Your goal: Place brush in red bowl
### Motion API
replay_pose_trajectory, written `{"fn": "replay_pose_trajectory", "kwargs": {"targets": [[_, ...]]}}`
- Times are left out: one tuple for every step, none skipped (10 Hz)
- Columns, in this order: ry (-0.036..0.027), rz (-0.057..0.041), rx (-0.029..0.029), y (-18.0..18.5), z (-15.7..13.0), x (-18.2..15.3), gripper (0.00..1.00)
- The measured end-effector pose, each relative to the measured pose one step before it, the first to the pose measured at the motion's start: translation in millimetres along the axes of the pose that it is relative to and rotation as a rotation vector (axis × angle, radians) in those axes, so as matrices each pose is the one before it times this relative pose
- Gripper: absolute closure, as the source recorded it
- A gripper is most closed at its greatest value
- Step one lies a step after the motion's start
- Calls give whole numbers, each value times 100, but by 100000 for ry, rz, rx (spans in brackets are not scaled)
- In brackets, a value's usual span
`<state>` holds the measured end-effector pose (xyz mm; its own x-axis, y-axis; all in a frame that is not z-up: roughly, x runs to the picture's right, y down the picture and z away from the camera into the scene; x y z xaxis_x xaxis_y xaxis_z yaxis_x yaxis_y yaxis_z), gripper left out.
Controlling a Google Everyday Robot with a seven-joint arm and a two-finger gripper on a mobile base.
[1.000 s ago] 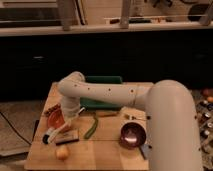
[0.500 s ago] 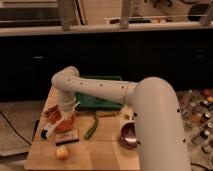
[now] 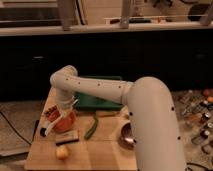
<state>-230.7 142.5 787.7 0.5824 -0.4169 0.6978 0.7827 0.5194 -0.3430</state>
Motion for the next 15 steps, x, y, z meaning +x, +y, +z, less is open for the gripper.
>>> {"fn": "replay_pose_trajectory", "kwargs": {"targets": [[816,-947,389,-865,98,348,100],[789,-824,33,-621,94,94,100],[404,-538,274,-546,56,10,100],[423,45,53,-187,-53,222,97],[595,525,-16,-108,-105,528,88],[336,251,-323,-109,-47,261,78],[63,300,275,-182,-40,172,69],[-12,986,172,39,-129,581,57],[-193,774,21,72,-21,466,47],[-331,383,-81,25,64,241,36],[-362,203,-41,-19,97,116,28],[-556,307,-163,32,143,220,21],[-378,158,-21,-7,73,151,20],[-503,107,-286,7,136,131,20],[-557,37,-789,71,172,130,20]]}}
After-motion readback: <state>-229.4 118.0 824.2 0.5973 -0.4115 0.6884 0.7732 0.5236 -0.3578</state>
